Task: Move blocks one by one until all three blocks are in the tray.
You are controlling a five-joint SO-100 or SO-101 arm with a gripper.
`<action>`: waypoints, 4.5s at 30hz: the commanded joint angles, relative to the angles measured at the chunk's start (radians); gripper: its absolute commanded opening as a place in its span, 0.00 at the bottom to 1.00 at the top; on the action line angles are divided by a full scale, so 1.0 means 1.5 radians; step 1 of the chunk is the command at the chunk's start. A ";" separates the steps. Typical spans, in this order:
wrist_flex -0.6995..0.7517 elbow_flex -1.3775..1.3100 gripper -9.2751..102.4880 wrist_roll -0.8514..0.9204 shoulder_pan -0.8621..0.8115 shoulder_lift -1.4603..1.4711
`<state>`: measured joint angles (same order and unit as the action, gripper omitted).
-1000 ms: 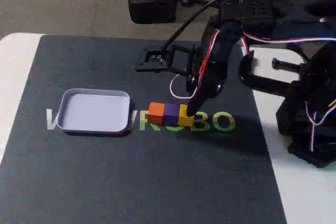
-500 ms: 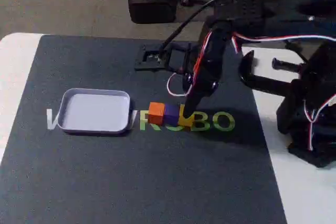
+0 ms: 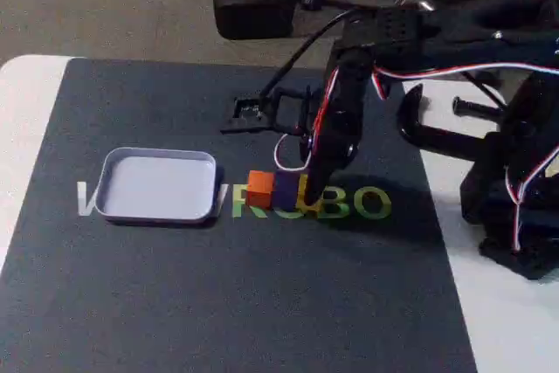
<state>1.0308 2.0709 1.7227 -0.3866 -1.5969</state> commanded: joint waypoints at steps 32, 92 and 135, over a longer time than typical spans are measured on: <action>-0.046 -0.051 0.01 -0.171 0.117 -0.181; 0.181 -0.420 0.22 -0.114 0.029 0.061; 0.046 -0.179 0.28 0.039 -0.003 0.027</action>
<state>1.1229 1.8009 1.7748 -0.3912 -1.5447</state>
